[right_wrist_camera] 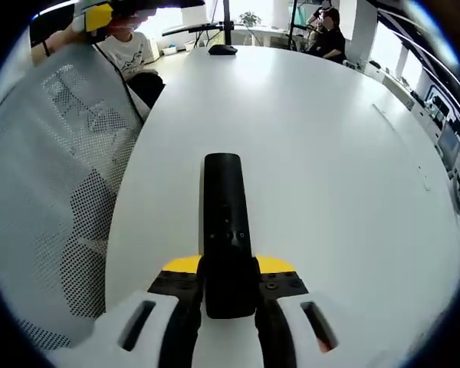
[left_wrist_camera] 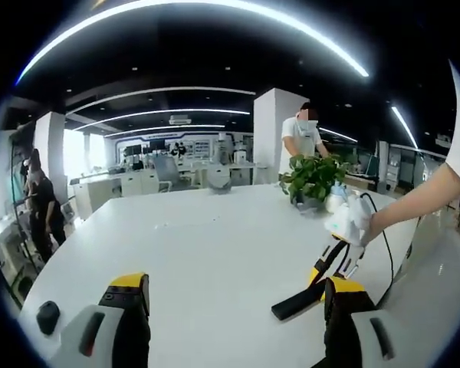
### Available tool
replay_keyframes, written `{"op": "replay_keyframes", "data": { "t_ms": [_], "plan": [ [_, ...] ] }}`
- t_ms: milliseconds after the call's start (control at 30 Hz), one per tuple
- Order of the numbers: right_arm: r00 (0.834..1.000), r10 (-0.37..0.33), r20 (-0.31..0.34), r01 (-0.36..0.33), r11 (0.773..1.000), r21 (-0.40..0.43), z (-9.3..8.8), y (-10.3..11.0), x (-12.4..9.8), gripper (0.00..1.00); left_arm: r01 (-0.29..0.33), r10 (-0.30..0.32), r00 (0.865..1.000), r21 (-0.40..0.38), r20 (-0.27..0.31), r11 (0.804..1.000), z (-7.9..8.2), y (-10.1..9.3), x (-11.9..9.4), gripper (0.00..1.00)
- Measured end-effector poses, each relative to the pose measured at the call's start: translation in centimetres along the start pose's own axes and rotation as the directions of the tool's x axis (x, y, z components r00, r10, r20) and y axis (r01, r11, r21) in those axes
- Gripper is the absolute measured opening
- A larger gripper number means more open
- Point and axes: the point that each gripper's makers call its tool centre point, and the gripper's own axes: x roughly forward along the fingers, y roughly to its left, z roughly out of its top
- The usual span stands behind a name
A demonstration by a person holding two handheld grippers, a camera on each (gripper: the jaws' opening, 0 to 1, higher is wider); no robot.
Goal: Press the specified remote control buttons in sequence, fully releasing each button before pressing the next.
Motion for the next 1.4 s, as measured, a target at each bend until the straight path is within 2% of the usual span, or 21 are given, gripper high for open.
{"op": "replay_keyframes", "data": {
  "t_ms": [333, 533, 700, 967, 1033, 1167, 1300, 1400],
  "plan": [
    [0.999, 0.02, 0.025, -0.021, 1.0, 0.019, 0.0, -1.9, -0.1, 0.24, 0.014, -0.014, 1.0, -0.005, -0.014, 1.0, -0.3, -0.2, 0.2, 0.98],
    [0.999, 0.006, 0.04, -0.009, 0.998, 0.058, -0.1, -4.1, -0.3, 0.25, 0.011, -0.011, 1.0, -0.027, -0.013, 1.0, -0.3, 0.0, 0.2, 0.98],
    [0.999, 0.006, 0.041, -0.009, 0.999, 0.054, -0.2, -5.1, -0.3, 0.25, 0.012, -0.012, 1.0, -0.027, -0.023, 1.0, -0.5, -0.1, 0.2, 0.98],
    [0.999, 0.015, 0.033, -0.015, 1.0, 0.024, -0.2, -5.9, -0.3, 0.25, 0.018, -0.019, 0.999, -0.017, -0.032, 1.0, -0.7, -0.3, 0.2, 0.97],
    [0.999, 0.022, 0.033, -0.022, 1.0, -0.018, -0.2, -6.1, -0.3, 0.24, 0.019, -0.019, 0.999, -0.018, -0.032, 1.0, -0.7, -0.2, 0.2, 0.97],
    [0.999, 0.031, 0.032, -0.03, 0.999, -0.034, -0.1, -6.3, -0.3, 0.25, 0.02, -0.02, 0.999, -0.002, -0.039, 1.0, -0.8, -0.3, 0.3, 0.97],
    [0.999, 0.029, 0.037, -0.028, 0.999, -0.021, -0.1, -6.3, -0.3, 0.25, 0.026, -0.025, 0.999, 0.001, -0.042, 1.0, -0.8, -0.4, 0.3, 0.97],
    [0.999, 0.013, 0.048, -0.013, 1.0, 0.019, -0.1, -6.3, -0.3, 0.25, 0.026, -0.026, 0.999, 0.003, -0.044, 1.0, -0.9, -0.4, 0.3, 0.97]
  ]
}}
